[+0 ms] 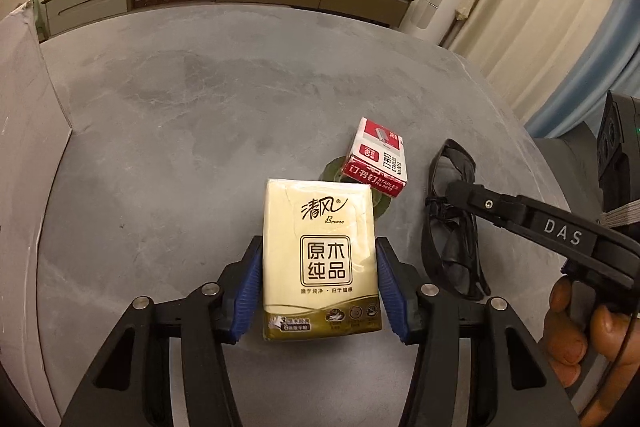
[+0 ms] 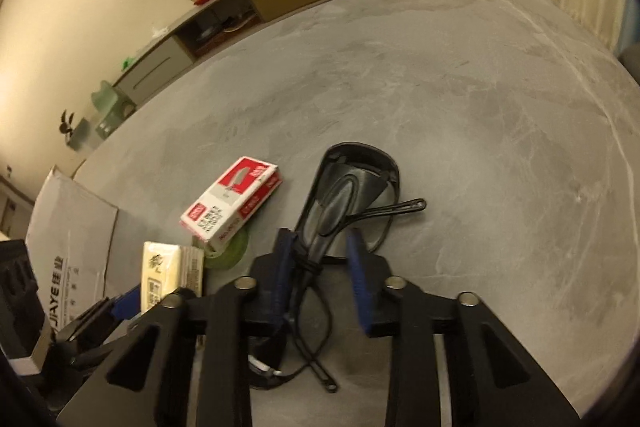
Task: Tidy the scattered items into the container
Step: 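Grasp the black glasses with the right tool while the left tool grasps the tissue pack, then carry the black glasses and tissue pack over the yellow-lined box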
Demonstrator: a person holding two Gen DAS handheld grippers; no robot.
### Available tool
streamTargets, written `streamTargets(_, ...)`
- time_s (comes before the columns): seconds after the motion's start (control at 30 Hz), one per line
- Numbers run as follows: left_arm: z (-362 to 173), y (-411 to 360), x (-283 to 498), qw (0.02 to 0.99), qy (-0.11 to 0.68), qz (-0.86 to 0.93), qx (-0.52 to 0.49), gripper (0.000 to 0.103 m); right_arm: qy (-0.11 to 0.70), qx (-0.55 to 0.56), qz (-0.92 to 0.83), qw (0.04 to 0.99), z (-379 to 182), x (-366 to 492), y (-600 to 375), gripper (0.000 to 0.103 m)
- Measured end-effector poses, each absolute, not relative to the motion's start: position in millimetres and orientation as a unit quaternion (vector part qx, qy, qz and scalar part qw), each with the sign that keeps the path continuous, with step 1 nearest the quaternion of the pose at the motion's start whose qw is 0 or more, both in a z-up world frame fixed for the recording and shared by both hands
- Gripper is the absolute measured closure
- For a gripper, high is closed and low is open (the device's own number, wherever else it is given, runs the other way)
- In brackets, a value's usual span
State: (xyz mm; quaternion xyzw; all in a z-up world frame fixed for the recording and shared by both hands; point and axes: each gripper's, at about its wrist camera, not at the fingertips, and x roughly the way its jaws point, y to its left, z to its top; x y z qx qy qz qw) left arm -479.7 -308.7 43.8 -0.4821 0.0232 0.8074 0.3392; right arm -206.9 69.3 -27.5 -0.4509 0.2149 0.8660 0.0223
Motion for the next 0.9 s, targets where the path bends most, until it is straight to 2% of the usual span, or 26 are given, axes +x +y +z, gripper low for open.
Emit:
streamTargets(0.1,46.6,-310.3,-477.4,0.339,0.024,0.808,-0.481,0.049,0.213,-0.452,0.866,0.009,-25.3,-202.4,67.0,0.086)
streamTargets(0.27,48.3,-304.6,-470.1,0.335,0.048,0.816,-0.469,0.046,0.213,-0.453,0.866,0.001,-24.6,-197.7,67.1,0.087)
streamTargets(0.33,51.1,-305.7,-466.4,0.334,0.051,0.818,-0.465,0.051,0.215,-0.452,0.865,-0.004,-23.2,-195.6,67.2,0.089)
streamTargets(0.9,87.3,-323.7,-429.0,0.361,0.030,0.825,-0.434,0.052,0.209,-0.442,0.871,-0.043,-7.5,-170.6,54.1,0.089)
